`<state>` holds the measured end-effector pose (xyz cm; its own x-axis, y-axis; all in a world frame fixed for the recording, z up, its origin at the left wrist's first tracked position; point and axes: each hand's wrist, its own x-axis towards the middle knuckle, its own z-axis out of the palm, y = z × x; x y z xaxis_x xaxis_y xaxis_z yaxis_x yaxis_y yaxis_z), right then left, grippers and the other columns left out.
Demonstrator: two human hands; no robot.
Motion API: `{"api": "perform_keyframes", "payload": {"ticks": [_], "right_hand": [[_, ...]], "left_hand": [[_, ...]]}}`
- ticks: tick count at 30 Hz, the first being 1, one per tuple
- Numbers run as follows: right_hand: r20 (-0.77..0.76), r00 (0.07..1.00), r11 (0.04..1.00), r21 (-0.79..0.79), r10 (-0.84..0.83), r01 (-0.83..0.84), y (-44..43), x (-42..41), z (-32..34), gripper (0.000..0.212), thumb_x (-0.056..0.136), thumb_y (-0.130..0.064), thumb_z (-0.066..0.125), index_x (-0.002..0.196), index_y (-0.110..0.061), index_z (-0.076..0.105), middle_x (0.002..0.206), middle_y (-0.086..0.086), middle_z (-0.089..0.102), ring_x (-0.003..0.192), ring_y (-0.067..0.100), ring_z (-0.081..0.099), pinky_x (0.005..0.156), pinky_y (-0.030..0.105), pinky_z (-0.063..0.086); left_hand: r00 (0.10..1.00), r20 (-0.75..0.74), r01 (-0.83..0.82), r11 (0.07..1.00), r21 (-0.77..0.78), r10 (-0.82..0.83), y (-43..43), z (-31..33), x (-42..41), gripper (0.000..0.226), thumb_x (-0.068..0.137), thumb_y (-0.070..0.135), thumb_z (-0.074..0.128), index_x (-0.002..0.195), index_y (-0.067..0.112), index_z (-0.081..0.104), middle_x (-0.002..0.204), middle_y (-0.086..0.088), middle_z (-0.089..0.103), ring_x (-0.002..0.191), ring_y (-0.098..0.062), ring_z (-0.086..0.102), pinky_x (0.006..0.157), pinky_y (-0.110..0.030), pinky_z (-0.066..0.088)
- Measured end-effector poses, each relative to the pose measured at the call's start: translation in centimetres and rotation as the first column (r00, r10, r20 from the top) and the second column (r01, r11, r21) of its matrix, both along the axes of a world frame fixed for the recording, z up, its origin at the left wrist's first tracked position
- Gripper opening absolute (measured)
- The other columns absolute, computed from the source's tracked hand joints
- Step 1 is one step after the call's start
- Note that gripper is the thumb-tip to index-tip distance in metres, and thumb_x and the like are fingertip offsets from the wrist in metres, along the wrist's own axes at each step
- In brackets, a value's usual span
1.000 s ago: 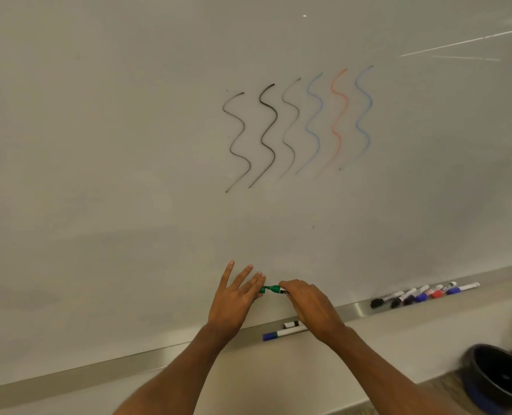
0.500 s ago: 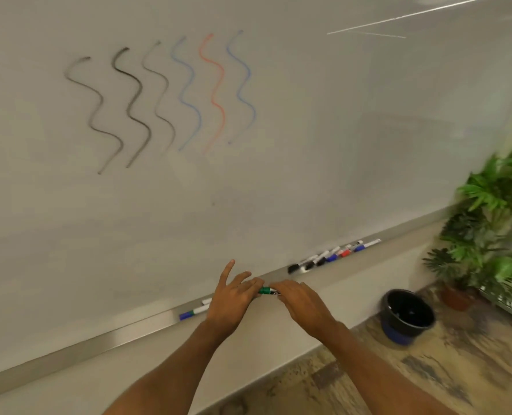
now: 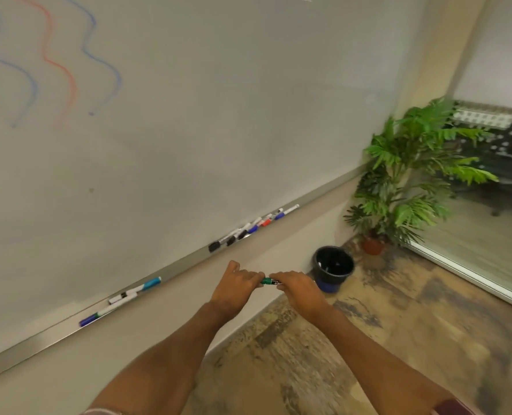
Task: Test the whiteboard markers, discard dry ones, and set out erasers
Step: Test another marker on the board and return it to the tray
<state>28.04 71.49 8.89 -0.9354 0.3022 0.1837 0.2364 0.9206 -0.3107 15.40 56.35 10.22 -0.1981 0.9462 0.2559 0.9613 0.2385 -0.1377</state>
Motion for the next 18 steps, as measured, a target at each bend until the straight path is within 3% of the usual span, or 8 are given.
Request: {"api": "perform_keyframes", "payload": {"ticks": [2, 4, 6, 9, 14, 16, 18], "right_hand": [[0.031, 0.999, 0.999, -0.038, -0.032, 0.034, 1.3, 1.0, -0.2, 0.036, 0.096, -0.015, 0.051, 0.130, -0.025, 0.054, 0.118, 0.004, 0.064, 0.105, 0.021, 0.059, 0.089, 0.032, 0.047], [0.055, 0.996, 0.994, -0.074, -0.076, 0.080, 2.4, 1.9, -0.6, 0.036, 0.094, -0.013, 0.052, 0.128, -0.025, 0.055, 0.117, 0.003, 0.065, 0.105, 0.021, 0.060, 0.089, 0.034, 0.047], [0.054, 0.991, 0.984, -0.121, -0.123, 0.129, 3.5, 2.6, -1.4, 0.033, 0.093, -0.016, 0.053, 0.124, -0.027, 0.058, 0.113, 0.001, 0.067, 0.101, 0.021, 0.062, 0.086, 0.036, 0.050], [0.042, 0.985, 0.969, -0.174, -0.170, 0.174, 5.6, 3.3, -2.7, 0.033, 0.091, -0.013, 0.055, 0.120, -0.029, 0.061, 0.107, -0.002, 0.069, 0.095, 0.019, 0.064, 0.081, 0.036, 0.052], [0.111, 0.977, 0.968, -0.154, -0.183, 0.199, 10.3, 2.0, -3.2, 0.036, 0.093, -0.013, 0.054, 0.126, -0.023, 0.057, 0.118, 0.000, 0.065, 0.106, 0.020, 0.060, 0.086, 0.036, 0.049], [0.114, 0.972, 0.967, -0.133, -0.204, 0.218, 12.2, 1.3, -3.4, 0.036, 0.092, -0.011, 0.055, 0.127, -0.021, 0.057, 0.120, 0.001, 0.065, 0.109, 0.021, 0.059, 0.088, 0.034, 0.048], [0.103, 0.967, 0.967, -0.077, -0.233, 0.241, 14.0, 0.6, -3.9, 0.037, 0.091, -0.010, 0.056, 0.126, -0.022, 0.058, 0.119, -0.001, 0.065, 0.110, 0.018, 0.058, 0.090, 0.031, 0.042]], "left_hand": [[0.999, 0.017, 0.029, 0.999, -0.029, -0.028, 1.7, -0.7, 0.4, 0.015, 0.086, 0.021, 0.074, 0.096, 0.021, 0.064, 0.075, 0.007, 0.070, 0.053, -0.020, 0.051, 0.071, -0.033, 0.021], [0.997, 0.057, 0.051, 0.997, -0.061, -0.047, 3.4, -1.0, 1.1, 0.014, 0.096, 0.023, 0.059, 0.108, 0.017, 0.062, 0.091, 0.002, 0.072, 0.066, -0.024, 0.057, 0.080, -0.035, 0.024], [0.997, 0.053, 0.069, 0.992, -0.107, -0.064, 5.4, -0.6, 2.2, 0.030, 0.103, 0.031, 0.038, 0.122, 0.015, 0.056, 0.111, -0.002, 0.068, 0.086, -0.026, 0.059, 0.092, -0.038, 0.025], [0.992, 0.079, 0.108, 0.980, -0.164, -0.096, 8.1, -0.4, 3.1, 0.061, 0.090, 0.044, 0.014, 0.122, 0.013, 0.056, 0.115, -0.004, 0.066, 0.094, -0.027, 0.059, 0.097, -0.040, 0.024], [0.966, 0.227, 0.163, 0.971, -0.174, -0.122, 13.1, -2.3, 0.8, 0.032, 0.100, 0.041, 0.043, 0.119, 0.020, 0.058, 0.116, 0.000, 0.067, 0.103, -0.020, 0.058, 0.102, -0.037, 0.020], [0.952, 0.284, 0.165, 0.970, -0.177, -0.110, 15.5, -2.8, -0.2, 0.032, 0.101, 0.042, 0.043, 0.121, 0.023, 0.059, 0.117, 0.003, 0.066, 0.110, -0.016, 0.057, 0.106, -0.037, 0.015], [0.921, 0.387, 0.133, 0.974, -0.186, -0.052, 17.9, -3.7, -1.4, 0.042, 0.100, 0.048, 0.040, 0.133, 0.026, 0.053, 0.132, 0.004, 0.058, 0.128, -0.015, 0.047, 0.113, -0.041, 0.008]]}}
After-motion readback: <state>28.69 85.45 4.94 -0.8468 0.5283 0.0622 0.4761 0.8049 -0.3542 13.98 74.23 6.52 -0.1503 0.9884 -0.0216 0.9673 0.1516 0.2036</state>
